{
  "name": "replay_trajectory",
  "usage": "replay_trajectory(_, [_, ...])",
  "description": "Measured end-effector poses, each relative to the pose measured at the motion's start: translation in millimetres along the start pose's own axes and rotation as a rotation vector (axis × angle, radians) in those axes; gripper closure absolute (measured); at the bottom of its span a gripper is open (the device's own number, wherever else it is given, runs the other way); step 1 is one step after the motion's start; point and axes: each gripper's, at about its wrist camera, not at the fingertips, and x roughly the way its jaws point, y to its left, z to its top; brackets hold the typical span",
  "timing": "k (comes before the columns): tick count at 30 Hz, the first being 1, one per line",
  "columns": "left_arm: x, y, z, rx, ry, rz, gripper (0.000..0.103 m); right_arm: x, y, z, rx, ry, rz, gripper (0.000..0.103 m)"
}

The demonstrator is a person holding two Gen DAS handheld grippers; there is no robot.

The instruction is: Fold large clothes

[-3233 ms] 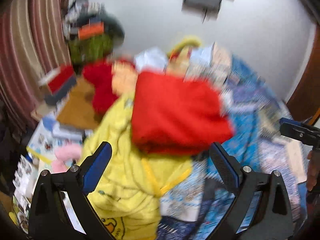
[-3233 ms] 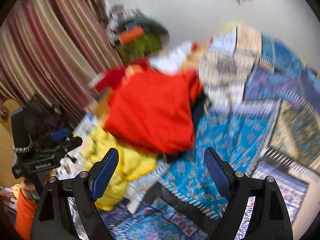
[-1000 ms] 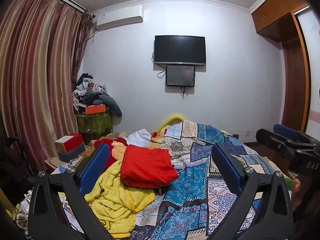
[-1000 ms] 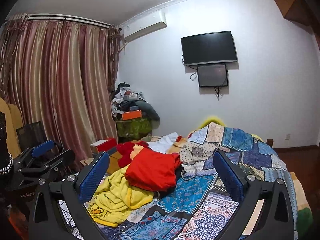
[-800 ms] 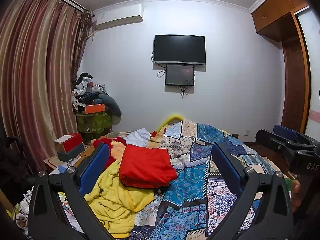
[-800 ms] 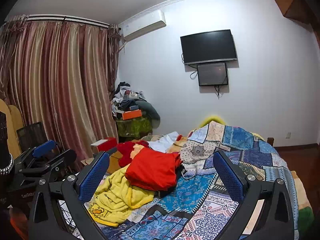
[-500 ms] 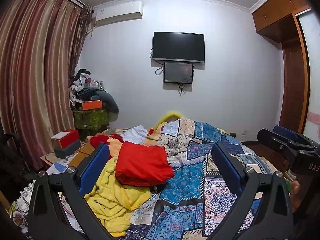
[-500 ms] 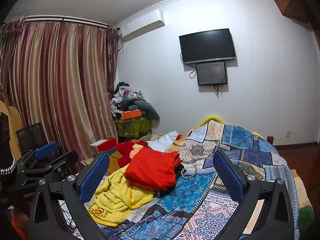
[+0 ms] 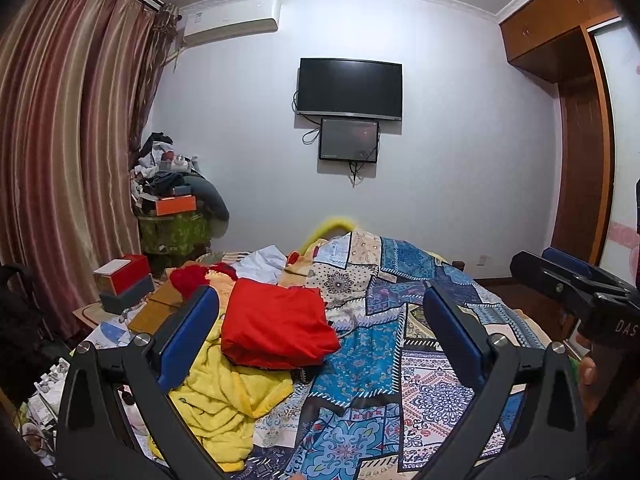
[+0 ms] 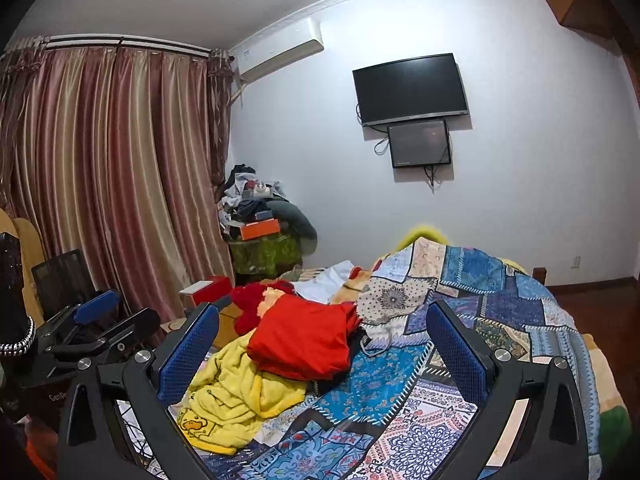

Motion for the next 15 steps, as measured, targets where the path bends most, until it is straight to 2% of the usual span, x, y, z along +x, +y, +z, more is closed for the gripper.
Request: replay_trajectory(15, [6.3,3.3,-3.0,-0.009,0.021,-0.018,0.0,1.1,-2.0,-0.6,0.004,0.007,-0.001,0.0])
